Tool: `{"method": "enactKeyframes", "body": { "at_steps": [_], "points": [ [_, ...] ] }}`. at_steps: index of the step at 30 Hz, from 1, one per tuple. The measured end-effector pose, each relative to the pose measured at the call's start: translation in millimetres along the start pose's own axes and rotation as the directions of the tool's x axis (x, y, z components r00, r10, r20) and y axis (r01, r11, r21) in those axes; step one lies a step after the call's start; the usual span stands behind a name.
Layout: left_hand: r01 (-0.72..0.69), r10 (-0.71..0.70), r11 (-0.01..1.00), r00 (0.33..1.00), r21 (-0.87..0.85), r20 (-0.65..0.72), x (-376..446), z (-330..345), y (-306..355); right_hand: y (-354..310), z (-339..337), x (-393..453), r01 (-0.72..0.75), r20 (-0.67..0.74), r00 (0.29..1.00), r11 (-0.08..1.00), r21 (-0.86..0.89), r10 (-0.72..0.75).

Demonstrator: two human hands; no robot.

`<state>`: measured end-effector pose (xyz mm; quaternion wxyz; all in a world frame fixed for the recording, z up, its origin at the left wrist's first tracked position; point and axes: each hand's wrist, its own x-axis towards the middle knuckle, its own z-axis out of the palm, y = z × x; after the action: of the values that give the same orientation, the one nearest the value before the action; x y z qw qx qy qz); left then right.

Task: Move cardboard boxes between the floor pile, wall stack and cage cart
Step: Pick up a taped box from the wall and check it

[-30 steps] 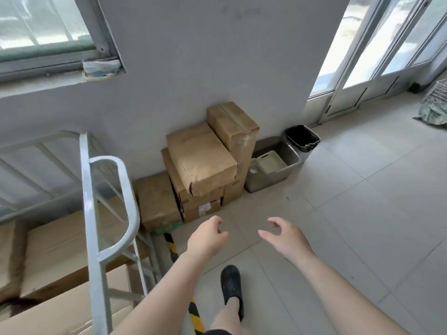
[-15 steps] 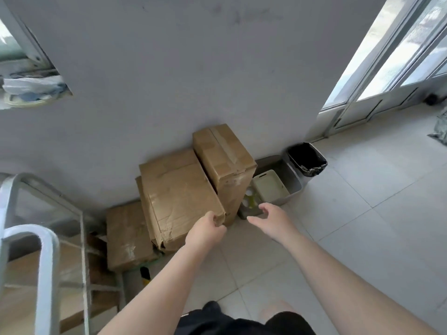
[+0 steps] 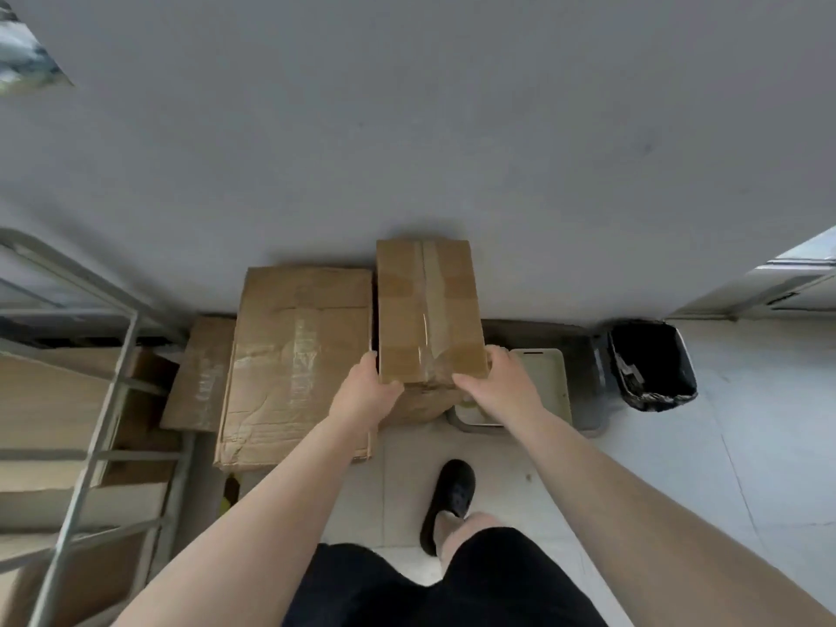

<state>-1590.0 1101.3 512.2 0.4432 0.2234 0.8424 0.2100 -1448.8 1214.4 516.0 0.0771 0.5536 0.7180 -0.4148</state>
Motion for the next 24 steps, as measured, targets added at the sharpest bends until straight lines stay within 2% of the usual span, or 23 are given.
{"method": "enactKeyframes", "body": {
  "at_steps": [5,8,10,17,24],
  "points": [
    [0.152,-0.157,0.985,0.986,-0.077,-0.059,38,23,11,16,-2,62,-0.038,0.126,0.991,0.999,-0.013,0.039],
    [0.211,-0.223,0.955,0.974,-0.209,-0.037,49,35,8,26,6,79,-0.110,0.208,0.974,0.987,0.118,0.084],
    [0.215,-0.242,0.938,0.968,-0.272,-0.069,49,41,8,32,9,84,-0.135,0.226,0.970,0.971,0.197,0.089],
    [0.058,-0.157,0.912,0.964,-0.406,-0.215,17,63,14,60,8,57,-0.050,0.084,0.996,0.968,0.244,0.031],
    [-0.092,-0.105,0.880,0.919,-0.465,-0.380,-61,69,17,72,-1,-31,0.111,-0.125,0.989,0.937,0.331,-0.073]
  ]
}}
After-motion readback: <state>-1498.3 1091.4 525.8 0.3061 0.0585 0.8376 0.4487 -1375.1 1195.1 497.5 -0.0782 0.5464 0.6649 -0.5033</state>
